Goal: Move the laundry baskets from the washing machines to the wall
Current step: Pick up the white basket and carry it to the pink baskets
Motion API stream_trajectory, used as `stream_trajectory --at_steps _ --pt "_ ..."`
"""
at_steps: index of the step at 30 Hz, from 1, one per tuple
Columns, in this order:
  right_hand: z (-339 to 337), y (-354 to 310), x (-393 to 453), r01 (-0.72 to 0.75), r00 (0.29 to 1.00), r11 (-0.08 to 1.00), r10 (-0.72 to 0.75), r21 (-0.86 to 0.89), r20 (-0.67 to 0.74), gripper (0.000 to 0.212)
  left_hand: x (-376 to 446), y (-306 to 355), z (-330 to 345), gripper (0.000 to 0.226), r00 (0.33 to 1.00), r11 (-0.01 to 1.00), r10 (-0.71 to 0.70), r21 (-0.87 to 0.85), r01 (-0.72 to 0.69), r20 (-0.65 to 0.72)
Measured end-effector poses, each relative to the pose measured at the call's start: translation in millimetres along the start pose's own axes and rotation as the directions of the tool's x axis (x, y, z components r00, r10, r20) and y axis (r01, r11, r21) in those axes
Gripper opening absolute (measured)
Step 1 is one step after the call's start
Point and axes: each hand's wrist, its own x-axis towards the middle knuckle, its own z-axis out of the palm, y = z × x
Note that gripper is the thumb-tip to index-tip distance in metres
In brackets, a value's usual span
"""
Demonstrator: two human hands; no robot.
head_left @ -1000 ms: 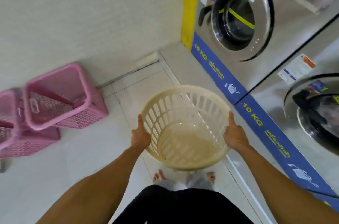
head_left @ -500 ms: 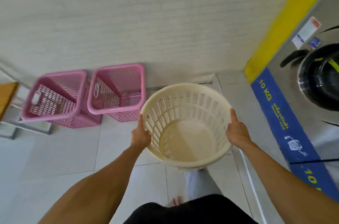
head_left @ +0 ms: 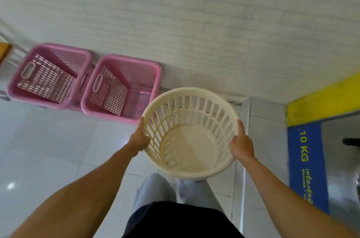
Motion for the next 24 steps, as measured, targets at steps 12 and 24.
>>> stream_trajectory --at_steps 12,24 --pt "33.9 -6.2 147.1 -0.044 0.996 0.994 0.051 -0.095 0.078 0.064 135.8 -1.5 48.0 0.092 0.982 0.984 -0.179 -0.034 0.177 -0.064" --pt "162.9 26.4 303.4 0.005 0.999 1.0 -0.003 -0.031 0.046 0.066 323.2 -72.5 103.2 0.092 0.968 0.993 -0.091 -0.099 0.069 -0.233"
